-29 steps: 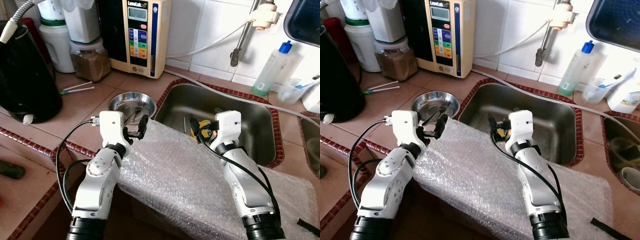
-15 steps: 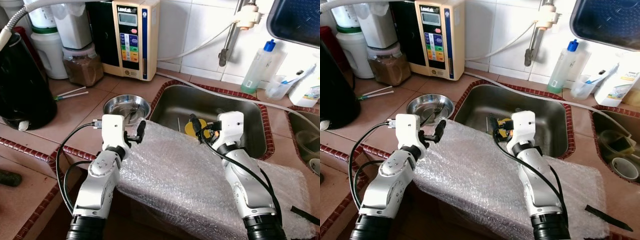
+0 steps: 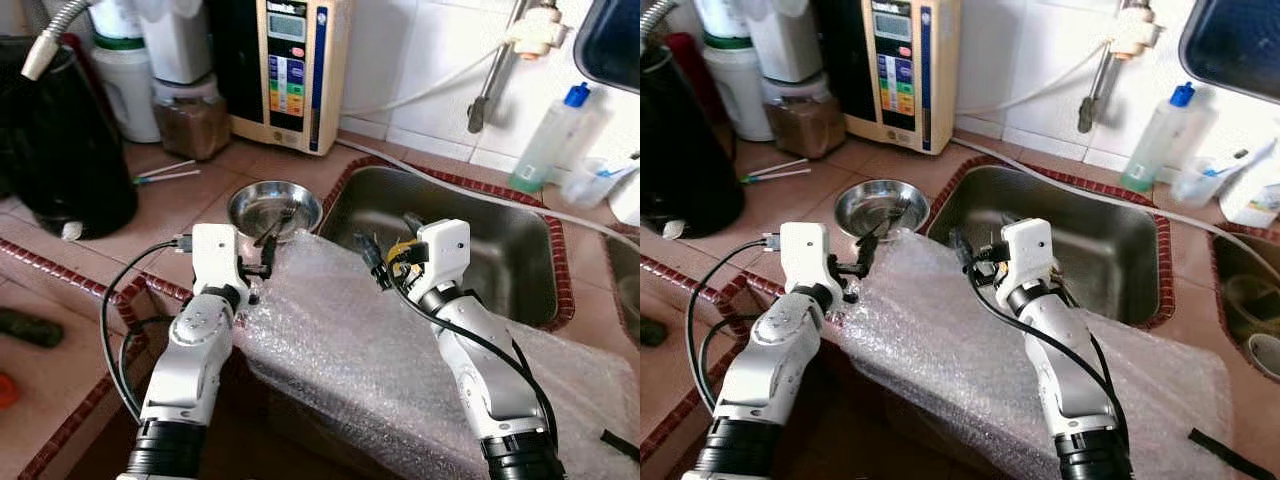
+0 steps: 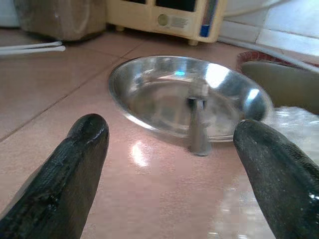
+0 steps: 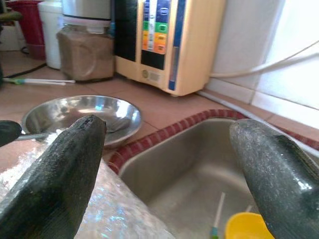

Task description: Kitchen organization

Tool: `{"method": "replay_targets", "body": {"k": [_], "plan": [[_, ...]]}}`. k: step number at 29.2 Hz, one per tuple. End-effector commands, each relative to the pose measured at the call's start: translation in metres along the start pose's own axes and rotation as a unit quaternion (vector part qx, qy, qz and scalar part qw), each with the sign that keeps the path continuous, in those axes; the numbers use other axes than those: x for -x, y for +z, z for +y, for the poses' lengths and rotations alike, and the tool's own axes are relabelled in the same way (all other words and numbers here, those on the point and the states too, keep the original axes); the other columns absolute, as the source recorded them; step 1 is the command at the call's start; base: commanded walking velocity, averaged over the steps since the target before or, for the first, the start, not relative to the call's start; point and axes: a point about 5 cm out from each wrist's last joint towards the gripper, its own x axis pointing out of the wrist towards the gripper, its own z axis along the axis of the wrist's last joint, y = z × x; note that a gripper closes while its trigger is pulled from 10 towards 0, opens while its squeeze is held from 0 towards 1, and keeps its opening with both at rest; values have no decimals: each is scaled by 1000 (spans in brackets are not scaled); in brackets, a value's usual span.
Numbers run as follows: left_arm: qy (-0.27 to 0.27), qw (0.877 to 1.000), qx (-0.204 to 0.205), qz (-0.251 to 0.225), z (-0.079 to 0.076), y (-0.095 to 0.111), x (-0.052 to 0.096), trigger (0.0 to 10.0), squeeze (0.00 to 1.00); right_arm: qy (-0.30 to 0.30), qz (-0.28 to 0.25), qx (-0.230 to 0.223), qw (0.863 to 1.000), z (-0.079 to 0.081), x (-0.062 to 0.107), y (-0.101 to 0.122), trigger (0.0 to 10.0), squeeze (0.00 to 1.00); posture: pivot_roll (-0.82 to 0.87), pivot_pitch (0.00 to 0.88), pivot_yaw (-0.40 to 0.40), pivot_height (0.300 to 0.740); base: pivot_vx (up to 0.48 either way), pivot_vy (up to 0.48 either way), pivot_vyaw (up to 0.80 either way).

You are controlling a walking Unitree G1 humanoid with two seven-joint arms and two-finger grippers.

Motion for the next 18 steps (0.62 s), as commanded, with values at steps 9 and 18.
{"method": "replay_targets", "body": {"k": [9,18], "plan": [[-26,1000,-8,14,-9,-5,-9,10000,0,-14,-1,1,1000,-4,-1,3,10000,0,53,0,-31,740,0,0,0],[-12,1000,-5,16,-3,-3,-24,10000,0,1,-2,-10,1000,2,1,5,10000,0,40,0,-23,740,0,0,0]]}}
